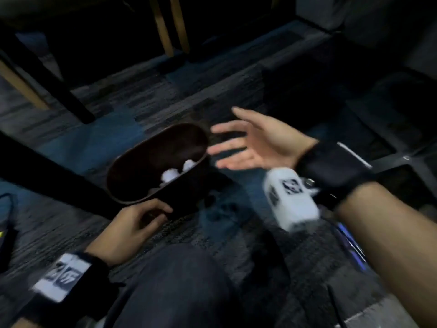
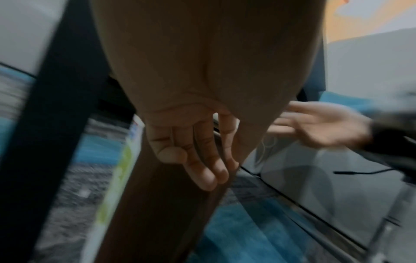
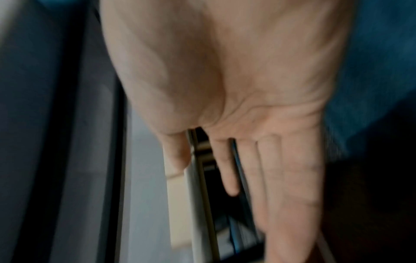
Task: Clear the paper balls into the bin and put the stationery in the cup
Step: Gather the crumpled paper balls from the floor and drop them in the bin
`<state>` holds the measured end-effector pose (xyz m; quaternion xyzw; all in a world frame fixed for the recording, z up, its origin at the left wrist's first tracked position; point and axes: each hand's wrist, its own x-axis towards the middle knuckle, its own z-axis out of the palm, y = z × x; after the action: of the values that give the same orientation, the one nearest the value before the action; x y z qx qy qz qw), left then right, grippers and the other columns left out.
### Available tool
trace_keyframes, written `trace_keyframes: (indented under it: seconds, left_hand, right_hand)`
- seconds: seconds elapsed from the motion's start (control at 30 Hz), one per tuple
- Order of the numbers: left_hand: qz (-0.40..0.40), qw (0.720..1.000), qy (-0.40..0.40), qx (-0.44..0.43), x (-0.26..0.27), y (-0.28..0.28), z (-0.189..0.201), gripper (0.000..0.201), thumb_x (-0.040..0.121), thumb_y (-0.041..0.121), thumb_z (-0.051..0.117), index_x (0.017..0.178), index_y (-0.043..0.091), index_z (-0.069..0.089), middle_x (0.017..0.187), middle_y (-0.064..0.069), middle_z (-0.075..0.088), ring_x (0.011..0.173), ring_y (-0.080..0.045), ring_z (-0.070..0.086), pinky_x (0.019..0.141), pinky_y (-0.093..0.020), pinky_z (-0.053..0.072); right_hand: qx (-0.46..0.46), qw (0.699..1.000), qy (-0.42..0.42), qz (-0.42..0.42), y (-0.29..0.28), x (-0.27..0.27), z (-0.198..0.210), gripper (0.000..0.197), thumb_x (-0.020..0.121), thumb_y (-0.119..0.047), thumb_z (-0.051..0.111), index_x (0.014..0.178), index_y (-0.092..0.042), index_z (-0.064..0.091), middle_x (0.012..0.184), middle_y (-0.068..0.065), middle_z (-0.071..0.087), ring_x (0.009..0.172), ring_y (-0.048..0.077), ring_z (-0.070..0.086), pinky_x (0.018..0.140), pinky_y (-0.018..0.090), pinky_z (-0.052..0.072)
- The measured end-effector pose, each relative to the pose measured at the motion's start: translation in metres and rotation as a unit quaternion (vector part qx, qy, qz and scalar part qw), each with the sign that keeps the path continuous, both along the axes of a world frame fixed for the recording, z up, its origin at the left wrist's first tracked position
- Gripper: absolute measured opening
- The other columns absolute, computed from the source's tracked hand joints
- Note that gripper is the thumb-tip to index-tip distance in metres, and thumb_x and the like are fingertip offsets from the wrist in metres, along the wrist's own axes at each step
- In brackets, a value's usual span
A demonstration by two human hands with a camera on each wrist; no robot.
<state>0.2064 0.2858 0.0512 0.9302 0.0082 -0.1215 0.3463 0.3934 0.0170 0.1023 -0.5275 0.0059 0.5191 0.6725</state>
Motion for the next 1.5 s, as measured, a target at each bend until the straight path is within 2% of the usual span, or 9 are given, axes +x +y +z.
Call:
trace_keyframes:
  seconds: [0.2, 0.47, 0.73, 0.9, 0.97, 1.07, 1.13, 1.23, 1.5]
  left_hand:
    - [-0.142, 0.988, 0.058, 0.013, 0.059, -0.042, 0.008, 0.046, 0.072, 0.076, 0.043, 0.100, 0.044, 0.062, 0.092, 0.028, 0.069, 0.076, 0.009, 0.065, 0.075, -0.026, 0.054]
    - [-0.421, 0.896, 0.101, 0.097, 0.173, -0.246, -0.016, 0.005, 0.086, 0.043, 0.054, 0.087, 0.045, 0.059, 0.084, 0.018, 0.071, 0.083, 0.001, 0.064, 0.078, -0.022, 0.050]
    - [-0.633, 0.751, 0.007, 0.191, 0.220, -0.491, -0.091, 0.035, 0.080, 0.036, 0.049, 0.106, 0.017, 0.061, 0.105, -0.006, 0.069, 0.092, -0.024, 0.064, 0.084, -0.030, 0.049]
    - [-0.613, 0.783, 0.001, 0.108, 0.191, -0.566, -0.173, 0.069, 0.089, 0.041, 0.047, 0.119, -0.021, 0.049, 0.104, -0.029, 0.063, 0.097, -0.031, 0.063, 0.080, -0.026, 0.041]
    - [-0.596, 0.767, -0.059, 0.231, 0.187, -0.572, -0.205, 0.059, 0.088, 0.020, 0.054, 0.135, -0.011, 0.038, 0.123, -0.032, 0.055, 0.116, -0.037, 0.054, 0.089, -0.029, 0.034]
    - [-0.506, 0.831, -0.002, 0.229, 0.181, -0.574, -0.230, 0.042, 0.091, 0.024, 0.056, 0.122, -0.003, 0.058, 0.104, -0.022, 0.058, 0.101, -0.028, 0.055, 0.083, -0.024, 0.030]
    - [-0.462, 0.862, 0.038, 0.206, 0.177, -0.575, -0.219, 0.048, 0.090, 0.042, 0.053, 0.106, -0.002, 0.063, 0.105, -0.019, 0.060, 0.100, -0.027, 0.056, 0.086, -0.031, 0.037]
    - [-0.464, 0.859, 0.062, 0.205, 0.169, -0.581, -0.197, 0.033, 0.096, 0.021, 0.047, 0.121, 0.002, 0.058, 0.125, -0.020, 0.059, 0.114, -0.033, 0.057, 0.093, -0.031, 0.040]
    - [-0.421, 0.868, -0.015, 0.263, 0.040, -0.607, -0.179, 0.045, 0.083, 0.030, 0.056, 0.123, 0.014, 0.041, 0.125, -0.015, 0.035, 0.114, -0.037, 0.040, 0.089, -0.047, 0.039]
  right_hand:
    - [-0.364, 0.916, -0.028, -0.165, -0.272, -0.087, -0.045, 0.032, 0.094, -0.039, 0.048, 0.088, -0.011, 0.063, 0.069, 0.005, 0.065, 0.049, 0.016, 0.056, 0.044, 0.020, 0.037]
    - [-0.678, 0.734, -0.008, 0.032, -0.503, -0.258, -0.079, 0.011, 0.089, -0.020, 0.057, 0.086, -0.013, 0.065, 0.062, -0.002, 0.067, 0.050, 0.017, 0.062, 0.041, 0.016, 0.042]
    - [-0.782, 0.612, 0.048, -0.108, -0.597, -0.380, -0.152, 0.036, 0.082, -0.011, 0.055, 0.117, -0.018, 0.057, 0.125, 0.019, 0.054, 0.105, 0.038, 0.059, 0.088, 0.034, 0.047]
    - [-0.785, 0.602, -0.030, -0.145, -0.636, -0.366, -0.184, 0.071, 0.086, -0.020, 0.062, 0.148, -0.026, 0.029, 0.148, 0.021, 0.030, 0.118, 0.046, 0.053, 0.098, 0.043, 0.043]
    - [-0.778, 0.602, -0.085, -0.159, -0.658, -0.345, -0.191, 0.073, 0.087, -0.019, 0.061, 0.150, -0.028, 0.025, 0.156, 0.019, 0.021, 0.128, 0.045, 0.046, 0.101, 0.046, 0.041]
    - [-0.758, 0.625, -0.111, -0.148, -0.682, -0.325, -0.209, 0.063, 0.092, -0.031, 0.055, 0.150, -0.026, 0.029, 0.157, 0.020, 0.022, 0.137, 0.041, 0.037, 0.104, 0.046, 0.038]
    - [-0.741, 0.650, -0.118, -0.121, -0.685, -0.315, -0.223, 0.053, 0.093, -0.026, 0.055, 0.143, -0.016, 0.043, 0.150, 0.023, 0.036, 0.132, 0.041, 0.042, 0.100, 0.041, 0.039]
    - [-0.722, 0.678, -0.103, -0.093, -0.685, -0.300, -0.234, 0.045, 0.086, -0.014, 0.066, 0.129, -0.007, 0.058, 0.134, 0.023, 0.053, 0.120, 0.039, 0.052, 0.092, 0.035, 0.041]
    - [-0.672, 0.727, -0.096, -0.103, -0.701, -0.300, -0.234, 0.033, 0.087, -0.005, 0.058, 0.077, -0.036, 0.066, 0.106, 0.017, 0.068, 0.102, 0.038, 0.063, 0.086, 0.038, 0.047]
